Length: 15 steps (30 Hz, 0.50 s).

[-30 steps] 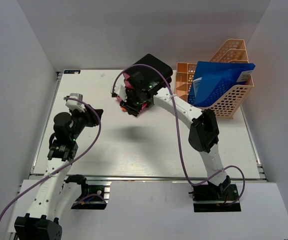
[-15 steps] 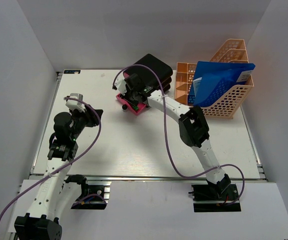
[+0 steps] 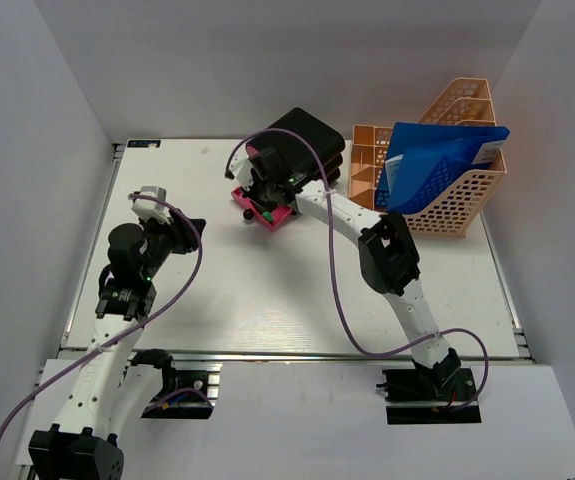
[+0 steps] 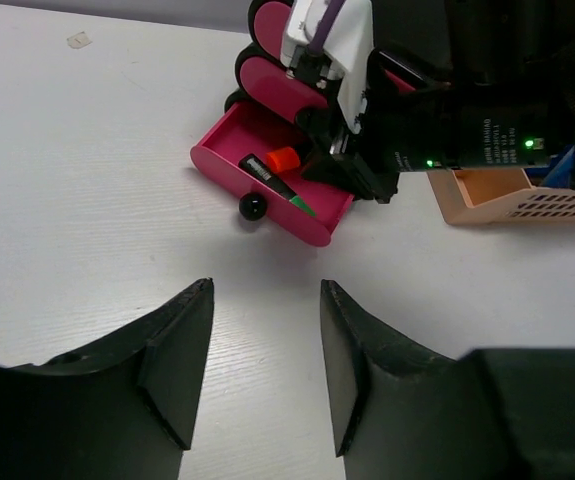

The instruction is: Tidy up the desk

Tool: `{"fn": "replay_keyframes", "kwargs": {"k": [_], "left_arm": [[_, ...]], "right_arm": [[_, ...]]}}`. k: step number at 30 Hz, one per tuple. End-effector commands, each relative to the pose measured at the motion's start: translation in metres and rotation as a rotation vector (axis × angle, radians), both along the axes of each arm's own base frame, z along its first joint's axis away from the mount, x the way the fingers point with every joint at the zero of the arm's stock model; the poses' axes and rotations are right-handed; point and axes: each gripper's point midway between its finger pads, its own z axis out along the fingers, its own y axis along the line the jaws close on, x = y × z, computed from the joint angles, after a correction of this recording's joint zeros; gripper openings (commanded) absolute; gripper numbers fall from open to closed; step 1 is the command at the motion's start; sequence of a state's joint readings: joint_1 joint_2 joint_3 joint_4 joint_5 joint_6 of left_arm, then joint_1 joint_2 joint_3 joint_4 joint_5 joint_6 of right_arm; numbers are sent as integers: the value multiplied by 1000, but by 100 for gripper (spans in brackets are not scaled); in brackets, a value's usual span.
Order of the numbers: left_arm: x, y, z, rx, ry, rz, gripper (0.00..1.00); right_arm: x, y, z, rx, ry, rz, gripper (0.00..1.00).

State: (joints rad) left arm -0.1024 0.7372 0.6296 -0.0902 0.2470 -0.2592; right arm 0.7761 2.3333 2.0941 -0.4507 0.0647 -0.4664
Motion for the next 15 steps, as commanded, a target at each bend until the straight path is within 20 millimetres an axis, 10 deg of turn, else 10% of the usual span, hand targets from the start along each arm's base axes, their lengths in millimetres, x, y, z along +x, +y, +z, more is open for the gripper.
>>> {"fn": "replay_keyframes", "kwargs": {"k": [1, 8, 15], "left_arm": [[0, -4, -1, 5, -1, -20, 55], [12, -28, -37, -76, 151, -144, 12], [46, -58, -92, -200, 380, -212, 12]], "right_arm": [[-32, 6, 65, 157, 63, 93, 10], [-134, -33, 101, 383, 321, 309, 0], [-154, -104, 76, 438, 386, 222, 0]]}}
